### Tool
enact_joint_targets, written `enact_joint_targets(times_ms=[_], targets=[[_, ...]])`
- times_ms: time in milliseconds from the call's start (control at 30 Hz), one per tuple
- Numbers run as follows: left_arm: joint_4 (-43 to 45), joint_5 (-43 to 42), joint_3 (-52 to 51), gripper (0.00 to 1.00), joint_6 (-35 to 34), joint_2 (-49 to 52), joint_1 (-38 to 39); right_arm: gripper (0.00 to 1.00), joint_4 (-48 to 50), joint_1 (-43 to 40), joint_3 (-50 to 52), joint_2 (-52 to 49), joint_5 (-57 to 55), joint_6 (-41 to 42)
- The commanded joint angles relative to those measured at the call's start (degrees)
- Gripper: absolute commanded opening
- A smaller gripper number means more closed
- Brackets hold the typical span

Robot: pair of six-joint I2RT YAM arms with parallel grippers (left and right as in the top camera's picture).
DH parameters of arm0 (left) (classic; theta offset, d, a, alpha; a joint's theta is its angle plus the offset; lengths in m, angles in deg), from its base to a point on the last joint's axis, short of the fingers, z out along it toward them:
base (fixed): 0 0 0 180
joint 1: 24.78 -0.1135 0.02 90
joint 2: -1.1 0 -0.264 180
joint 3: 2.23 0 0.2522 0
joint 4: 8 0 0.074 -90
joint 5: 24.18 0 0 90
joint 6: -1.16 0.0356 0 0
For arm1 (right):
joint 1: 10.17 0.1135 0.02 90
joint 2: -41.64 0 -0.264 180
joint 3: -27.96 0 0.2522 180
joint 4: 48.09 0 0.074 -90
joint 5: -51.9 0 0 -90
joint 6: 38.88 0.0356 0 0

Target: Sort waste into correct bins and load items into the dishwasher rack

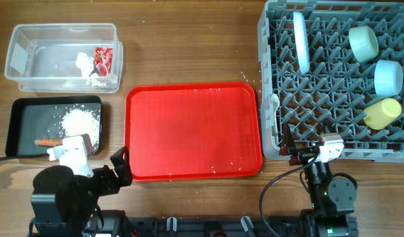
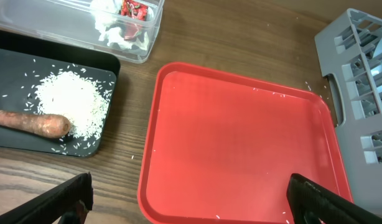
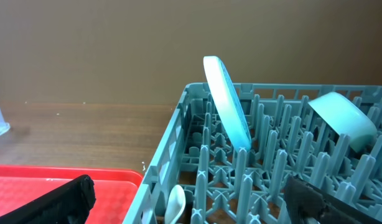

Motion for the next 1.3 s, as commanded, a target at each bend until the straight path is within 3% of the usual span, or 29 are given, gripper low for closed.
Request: enact_joint_targets(times_ms=[0,967,1100,1267], targets=[[0.1,0.3,-0.3,1.00,-0.5,-0.1,-0.1,1.00,0.2,-0.3,0.1,0.7,1.5,-0.8],[0.2,2.1,-0.9,1.00,0.1,-2.1,-0.1,1.00,0.2,-0.3,0.1,0.7,1.5,-0.8],[4.3,3.2,-7.0,1.00,0.1,-7.1,-0.1,1.00,0.2,-0.3,0.1,0.7,1.5,-0.8],[17.6,3.1,-20.1,1.00,0.1,-15.2,-0.1,1.00,0.2,-0.3,0.1,0.7,1.5,-0.8]])
